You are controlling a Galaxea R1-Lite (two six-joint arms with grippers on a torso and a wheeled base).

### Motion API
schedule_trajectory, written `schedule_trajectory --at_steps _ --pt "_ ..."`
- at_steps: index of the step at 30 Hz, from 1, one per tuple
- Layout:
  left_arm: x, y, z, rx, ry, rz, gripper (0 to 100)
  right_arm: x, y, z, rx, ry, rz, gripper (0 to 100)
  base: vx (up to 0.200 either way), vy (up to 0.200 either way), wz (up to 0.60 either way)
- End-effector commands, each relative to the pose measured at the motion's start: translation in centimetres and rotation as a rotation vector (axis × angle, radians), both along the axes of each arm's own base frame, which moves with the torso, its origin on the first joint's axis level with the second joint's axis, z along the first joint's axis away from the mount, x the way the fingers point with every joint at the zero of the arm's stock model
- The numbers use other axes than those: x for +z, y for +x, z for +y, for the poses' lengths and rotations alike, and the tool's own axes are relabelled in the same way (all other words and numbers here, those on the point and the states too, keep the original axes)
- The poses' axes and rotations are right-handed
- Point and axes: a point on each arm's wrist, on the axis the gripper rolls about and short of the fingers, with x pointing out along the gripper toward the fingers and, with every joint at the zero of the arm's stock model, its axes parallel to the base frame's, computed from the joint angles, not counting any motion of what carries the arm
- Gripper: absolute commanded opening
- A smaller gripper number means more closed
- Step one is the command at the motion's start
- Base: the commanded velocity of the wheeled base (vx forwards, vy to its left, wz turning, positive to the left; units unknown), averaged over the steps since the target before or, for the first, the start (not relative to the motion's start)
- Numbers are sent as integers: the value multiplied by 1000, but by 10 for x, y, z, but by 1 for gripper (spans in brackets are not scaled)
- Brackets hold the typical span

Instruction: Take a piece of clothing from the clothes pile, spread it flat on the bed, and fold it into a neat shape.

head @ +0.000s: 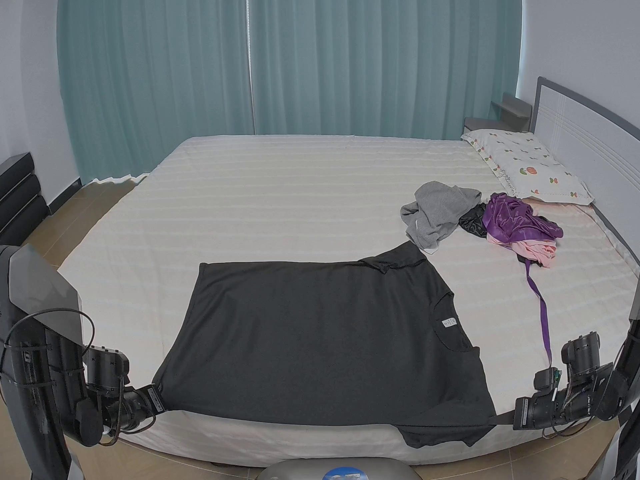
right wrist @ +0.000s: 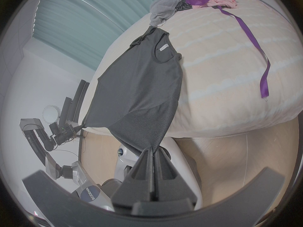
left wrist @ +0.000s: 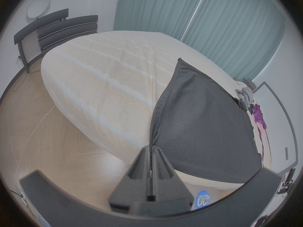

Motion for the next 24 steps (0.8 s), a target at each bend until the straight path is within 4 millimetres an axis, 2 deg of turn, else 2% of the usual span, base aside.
schedule_trajectory --at_steps 1,3,20,24 --pt "5 -6 0 0 18 11 0 6 -7 0 1 -4 -9 0 0 0 0" --pt "7 -14 1 -18 61 80 0 7 -9 0 3 -13 -2 0 0 0 0" --pt "30 -34 -2 -75 90 152 0 17 -29 0 37 -90 46 0 0 0 0" --pt "33 -40 -5 -91 105 181 0 25 -39 0 69 -108 27 0 0 0 0"
